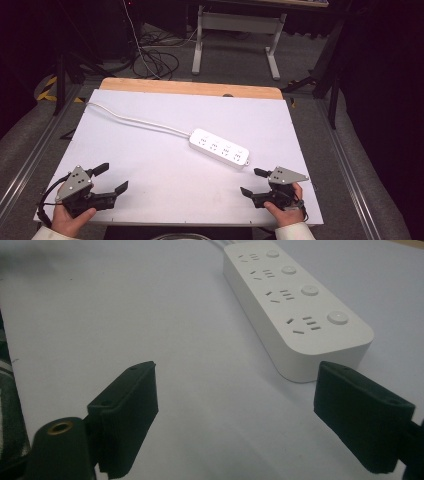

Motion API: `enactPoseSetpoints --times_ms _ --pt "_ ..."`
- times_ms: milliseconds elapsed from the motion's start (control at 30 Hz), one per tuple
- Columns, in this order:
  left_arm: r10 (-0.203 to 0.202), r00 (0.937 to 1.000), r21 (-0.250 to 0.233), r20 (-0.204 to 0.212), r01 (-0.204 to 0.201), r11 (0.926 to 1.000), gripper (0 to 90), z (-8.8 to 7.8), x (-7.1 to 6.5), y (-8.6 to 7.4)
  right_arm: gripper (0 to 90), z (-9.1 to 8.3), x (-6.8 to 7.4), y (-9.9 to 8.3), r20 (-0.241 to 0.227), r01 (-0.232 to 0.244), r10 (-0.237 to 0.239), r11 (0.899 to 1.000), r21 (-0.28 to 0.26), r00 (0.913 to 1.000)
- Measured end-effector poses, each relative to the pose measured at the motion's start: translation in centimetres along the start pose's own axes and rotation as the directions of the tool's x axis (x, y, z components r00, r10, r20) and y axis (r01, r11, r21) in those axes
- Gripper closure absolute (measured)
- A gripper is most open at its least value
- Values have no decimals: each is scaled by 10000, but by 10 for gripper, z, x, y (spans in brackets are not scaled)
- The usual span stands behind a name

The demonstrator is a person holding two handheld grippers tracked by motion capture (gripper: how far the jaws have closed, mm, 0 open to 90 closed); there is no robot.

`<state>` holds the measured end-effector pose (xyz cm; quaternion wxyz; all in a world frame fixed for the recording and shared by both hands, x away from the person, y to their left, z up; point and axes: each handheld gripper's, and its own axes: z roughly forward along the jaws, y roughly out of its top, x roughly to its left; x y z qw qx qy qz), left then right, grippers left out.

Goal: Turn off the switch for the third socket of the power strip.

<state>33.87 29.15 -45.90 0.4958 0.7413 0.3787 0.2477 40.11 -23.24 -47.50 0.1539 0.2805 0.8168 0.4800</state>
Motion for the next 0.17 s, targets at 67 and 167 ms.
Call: enactPoseSetpoints --times_ms 67,167 --pt "18 10000 -28 8 -18 10000 146 -1 1 0 181 0 -1 0 -3 -25 25 10000 -9 10000" --pt "-26 10000 -9 3 26 10000 147 -2 2 0 170 1 -1 -1 89 26 -27 10000 34 10000"
